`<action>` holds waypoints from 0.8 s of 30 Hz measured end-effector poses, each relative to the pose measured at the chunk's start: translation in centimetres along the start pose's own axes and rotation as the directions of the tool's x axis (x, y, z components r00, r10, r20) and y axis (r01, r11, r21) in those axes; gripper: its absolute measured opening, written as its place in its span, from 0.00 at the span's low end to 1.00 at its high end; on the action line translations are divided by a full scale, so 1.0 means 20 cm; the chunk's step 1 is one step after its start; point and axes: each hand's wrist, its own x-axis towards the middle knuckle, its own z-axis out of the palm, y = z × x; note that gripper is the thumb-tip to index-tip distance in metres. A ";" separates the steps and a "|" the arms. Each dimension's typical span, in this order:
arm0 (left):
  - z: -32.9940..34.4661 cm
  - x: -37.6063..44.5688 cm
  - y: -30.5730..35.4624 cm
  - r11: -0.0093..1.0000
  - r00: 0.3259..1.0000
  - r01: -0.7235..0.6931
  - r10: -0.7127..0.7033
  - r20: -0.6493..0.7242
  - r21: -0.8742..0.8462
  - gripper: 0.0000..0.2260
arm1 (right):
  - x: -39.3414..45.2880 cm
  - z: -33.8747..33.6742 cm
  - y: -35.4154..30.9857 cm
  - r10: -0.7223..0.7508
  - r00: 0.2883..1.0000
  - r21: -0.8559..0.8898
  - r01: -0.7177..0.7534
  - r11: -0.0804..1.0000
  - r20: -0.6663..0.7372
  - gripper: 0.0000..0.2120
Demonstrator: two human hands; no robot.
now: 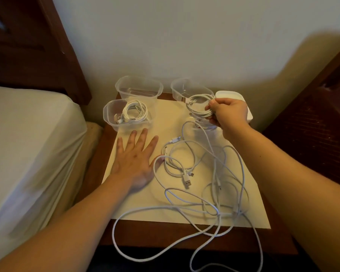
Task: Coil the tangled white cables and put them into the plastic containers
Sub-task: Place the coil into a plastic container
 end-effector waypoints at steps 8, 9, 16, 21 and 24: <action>0.03 0.01 0.00 1.000 0.999 -0.003 0.003 -0.034 0.023 0.38 | 0.33 0.17 -0.01 -0.067 0.992 -0.078 0.059 0.995 -0.105 0.09; 0.03 0.00 0.00 1.000 0.999 -0.002 0.003 -0.044 0.020 0.37 | 0.37 0.19 0.00 -0.070 0.991 -0.090 0.060 0.994 -0.111 0.09; 0.02 0.00 0.00 1.000 0.998 -0.011 0.011 -0.058 0.004 0.36 | 0.56 0.32 -0.06 -0.138 0.981 -0.227 0.105 0.968 -0.135 0.05; 0.01 0.00 -0.01 1.000 0.998 -0.008 0.008 -0.059 -0.008 0.35 | 0.61 0.34 -0.08 -0.129 0.986 -0.479 0.062 0.876 -0.110 0.05; 0.00 0.00 -0.01 1.000 0.998 0.000 -0.001 -0.064 -0.027 0.35 | 0.61 0.35 -0.10 -0.081 0.997 -0.624 0.066 0.779 0.004 0.02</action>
